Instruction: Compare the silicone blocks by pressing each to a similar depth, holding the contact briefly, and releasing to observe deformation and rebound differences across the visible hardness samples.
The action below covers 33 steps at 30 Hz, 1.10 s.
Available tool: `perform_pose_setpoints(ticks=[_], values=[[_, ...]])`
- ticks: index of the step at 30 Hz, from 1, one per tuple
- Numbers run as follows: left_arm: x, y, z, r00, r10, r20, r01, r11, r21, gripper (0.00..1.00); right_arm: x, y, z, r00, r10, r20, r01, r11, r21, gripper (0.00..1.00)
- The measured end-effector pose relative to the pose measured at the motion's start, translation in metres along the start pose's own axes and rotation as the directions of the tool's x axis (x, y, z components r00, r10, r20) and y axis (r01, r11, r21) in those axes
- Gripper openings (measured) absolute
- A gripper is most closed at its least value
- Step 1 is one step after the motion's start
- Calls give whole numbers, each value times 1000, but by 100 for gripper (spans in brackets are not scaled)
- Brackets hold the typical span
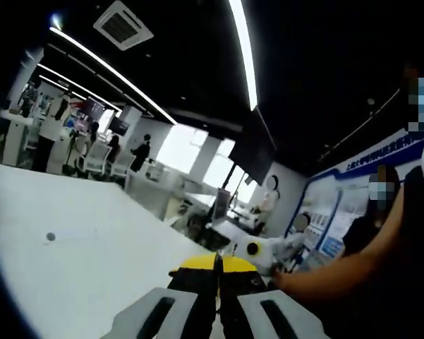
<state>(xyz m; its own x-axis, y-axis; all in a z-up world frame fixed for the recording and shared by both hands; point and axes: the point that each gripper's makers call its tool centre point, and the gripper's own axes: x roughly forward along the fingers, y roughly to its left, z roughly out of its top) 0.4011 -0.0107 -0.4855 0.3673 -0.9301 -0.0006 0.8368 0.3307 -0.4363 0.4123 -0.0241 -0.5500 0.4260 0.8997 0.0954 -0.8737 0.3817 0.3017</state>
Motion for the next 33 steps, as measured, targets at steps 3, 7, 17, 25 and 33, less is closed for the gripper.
perform_pose_setpoints(ticks=[3,7,17,25,33], values=[[-2,2,1,1000,-2,17,3,1000,-18,0,5,9,-1,999,39,-30,-40,999,-12,37],[-1,3,5,999,-8,44,10,999,-48,0,7,10,-6,998,41,-37,-41,999,-5,35],[-4,7,4,1000,-6,5,6,1000,9,0,6,19,-9,990,61,-128,-61,998,10,17],[-6,6,-1,1000,-14,-28,16,998,66,0,2,22,-14,977,54,-207,-48,998,35,10],[-10,7,0,999,-17,-31,20,996,86,0,2,26,-14,961,65,-267,-50,997,64,7]])
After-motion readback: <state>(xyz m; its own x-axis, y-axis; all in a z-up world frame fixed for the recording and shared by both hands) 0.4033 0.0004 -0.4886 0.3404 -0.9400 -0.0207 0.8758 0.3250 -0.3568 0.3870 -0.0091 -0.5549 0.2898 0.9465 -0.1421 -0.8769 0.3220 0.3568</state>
